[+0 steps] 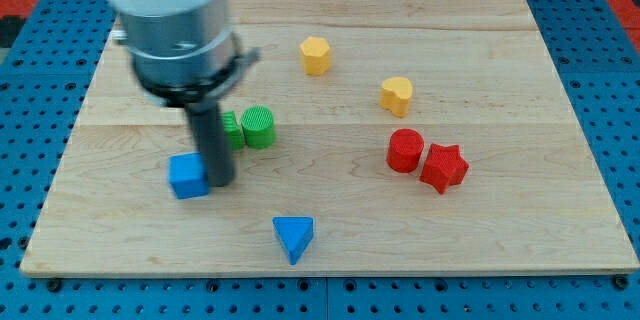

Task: Move your arm at the bottom center

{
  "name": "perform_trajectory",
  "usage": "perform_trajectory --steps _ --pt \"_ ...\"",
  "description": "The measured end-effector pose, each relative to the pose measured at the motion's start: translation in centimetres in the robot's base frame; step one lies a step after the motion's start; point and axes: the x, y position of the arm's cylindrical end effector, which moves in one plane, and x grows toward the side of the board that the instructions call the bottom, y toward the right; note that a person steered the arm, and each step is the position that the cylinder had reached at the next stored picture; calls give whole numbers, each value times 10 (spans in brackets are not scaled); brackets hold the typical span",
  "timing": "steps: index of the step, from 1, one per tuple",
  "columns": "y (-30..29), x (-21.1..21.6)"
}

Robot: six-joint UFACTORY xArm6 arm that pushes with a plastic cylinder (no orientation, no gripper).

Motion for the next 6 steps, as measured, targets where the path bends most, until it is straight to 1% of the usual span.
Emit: perform_trajectory --steps 1,2,3,4,5,6 --pt "-39 3" --pt "-43 3" --pt "62 2" --pt "179 12" --pt "202 53" --pt "197 67"
